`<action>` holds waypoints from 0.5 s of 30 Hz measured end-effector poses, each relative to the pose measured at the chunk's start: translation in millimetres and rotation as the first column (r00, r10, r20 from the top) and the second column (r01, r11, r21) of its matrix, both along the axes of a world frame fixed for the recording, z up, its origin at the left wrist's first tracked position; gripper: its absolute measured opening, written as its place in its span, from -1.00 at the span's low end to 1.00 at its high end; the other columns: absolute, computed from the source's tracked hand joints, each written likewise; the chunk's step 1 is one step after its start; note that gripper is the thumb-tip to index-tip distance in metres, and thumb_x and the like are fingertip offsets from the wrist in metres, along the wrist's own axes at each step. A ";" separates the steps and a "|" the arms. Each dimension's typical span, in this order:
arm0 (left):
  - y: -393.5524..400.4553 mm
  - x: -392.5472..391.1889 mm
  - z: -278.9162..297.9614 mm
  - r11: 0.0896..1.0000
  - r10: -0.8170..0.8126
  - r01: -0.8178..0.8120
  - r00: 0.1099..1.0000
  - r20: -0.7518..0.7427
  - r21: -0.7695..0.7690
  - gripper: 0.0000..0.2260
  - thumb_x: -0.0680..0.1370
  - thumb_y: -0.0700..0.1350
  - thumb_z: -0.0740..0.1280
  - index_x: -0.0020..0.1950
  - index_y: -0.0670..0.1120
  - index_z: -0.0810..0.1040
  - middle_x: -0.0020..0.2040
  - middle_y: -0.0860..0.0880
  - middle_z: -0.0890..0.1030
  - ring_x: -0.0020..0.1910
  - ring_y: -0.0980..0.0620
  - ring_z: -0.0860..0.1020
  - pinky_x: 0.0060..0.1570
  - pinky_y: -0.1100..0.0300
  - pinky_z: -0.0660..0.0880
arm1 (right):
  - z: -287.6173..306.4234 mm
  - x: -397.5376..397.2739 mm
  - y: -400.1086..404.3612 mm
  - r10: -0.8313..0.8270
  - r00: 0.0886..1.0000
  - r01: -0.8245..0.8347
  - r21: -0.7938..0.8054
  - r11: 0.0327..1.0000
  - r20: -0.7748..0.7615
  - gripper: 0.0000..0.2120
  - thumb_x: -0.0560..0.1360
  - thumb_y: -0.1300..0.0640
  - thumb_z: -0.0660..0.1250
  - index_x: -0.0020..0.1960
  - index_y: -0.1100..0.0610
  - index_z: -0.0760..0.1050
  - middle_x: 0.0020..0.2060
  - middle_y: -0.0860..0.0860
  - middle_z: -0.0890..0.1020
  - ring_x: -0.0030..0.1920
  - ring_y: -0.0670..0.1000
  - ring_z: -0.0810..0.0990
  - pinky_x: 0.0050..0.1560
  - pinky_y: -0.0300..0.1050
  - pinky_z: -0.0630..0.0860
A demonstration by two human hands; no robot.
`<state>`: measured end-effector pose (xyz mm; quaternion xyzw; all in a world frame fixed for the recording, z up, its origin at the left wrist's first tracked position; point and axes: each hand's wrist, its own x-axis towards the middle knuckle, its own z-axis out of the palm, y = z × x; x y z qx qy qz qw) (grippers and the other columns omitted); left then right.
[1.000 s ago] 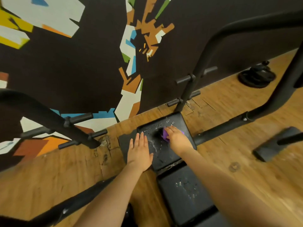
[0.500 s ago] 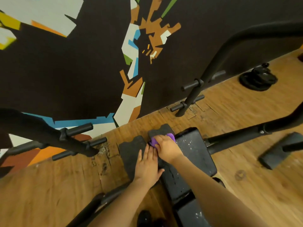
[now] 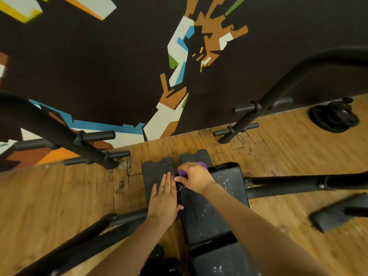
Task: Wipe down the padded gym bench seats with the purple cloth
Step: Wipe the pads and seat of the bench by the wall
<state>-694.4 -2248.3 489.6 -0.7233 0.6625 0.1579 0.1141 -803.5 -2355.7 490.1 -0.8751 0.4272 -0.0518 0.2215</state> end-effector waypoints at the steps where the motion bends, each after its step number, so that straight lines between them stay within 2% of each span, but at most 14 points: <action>1: -0.3 -1.8 0.3 1.000 0.008 -0.008 1.000 -0.006 0.007 -0.15 0.58 0.15 0.23 0.53 -0.22 -0.28 0.55 -0.16 -0.26 0.53 -0.09 -0.25 0.49 -0.08 -0.09 | -1.6 -1.4 -0.6 -0.003 1.000 0.003 0.018 1.000 0.010 -0.74 0.51 -0.04 0.31 0.07 0.13 0.52 0.03 0.04 0.59 0.06 0.05 0.52 0.12 -0.08 0.43; 5: -1.7 -5.0 5.2 1.000 -0.026 0.026 1.000 -0.006 0.007 -0.14 0.58 0.10 0.25 0.51 -0.22 -0.33 0.54 -0.16 -0.29 0.53 -0.10 -0.26 0.49 -0.08 -0.10 | 0.5 -31.3 -11.6 -0.086 0.996 0.085 0.068 0.994 0.013 -0.78 0.53 0.05 0.29 0.13 0.12 0.53 0.06 0.03 0.59 0.11 0.05 0.53 0.14 -0.10 0.44; 8: -7.7 -3.7 8.7 0.996 -0.091 0.091 0.996 0.015 0.006 -0.12 0.57 0.09 0.28 0.51 -0.21 -0.33 0.54 -0.15 -0.31 0.53 -0.09 -0.28 0.50 -0.09 -0.10 | 4.8 -76.3 -26.5 -0.252 0.967 0.255 0.080 0.964 -0.050 -0.78 0.55 0.08 0.26 0.15 0.11 0.53 0.04 0.01 0.58 0.09 0.03 0.53 0.14 -0.16 0.40; 12: -12.9 -5.7 7.5 0.993 -0.112 0.112 0.994 -0.013 0.045 -0.13 0.57 0.03 0.31 0.53 -0.21 -0.30 0.55 -0.14 -0.30 0.53 -0.09 -0.27 0.50 -0.08 -0.07 | 3.5 -108.4 -43.9 -0.394 0.908 0.407 0.079 0.910 -0.140 -0.80 0.56 0.05 0.23 0.11 0.11 0.53 0.01 0.06 0.59 0.03 0.08 0.55 0.10 -0.03 0.48; 15: -12.6 -6.6 3.9 0.996 -0.083 0.084 0.996 -0.036 0.027 -0.11 0.55 0.00 0.34 0.53 -0.20 -0.31 0.55 -0.14 -0.29 0.53 -0.08 -0.26 0.50 -0.08 -0.07 | 7.4 -79.6 -33.0 -0.370 0.915 0.381 0.039 0.924 -0.162 -0.78 0.59 0.07 0.19 0.14 0.11 0.51 0.02 0.04 0.58 -0.01 0.03 0.57 0.09 -0.06 0.52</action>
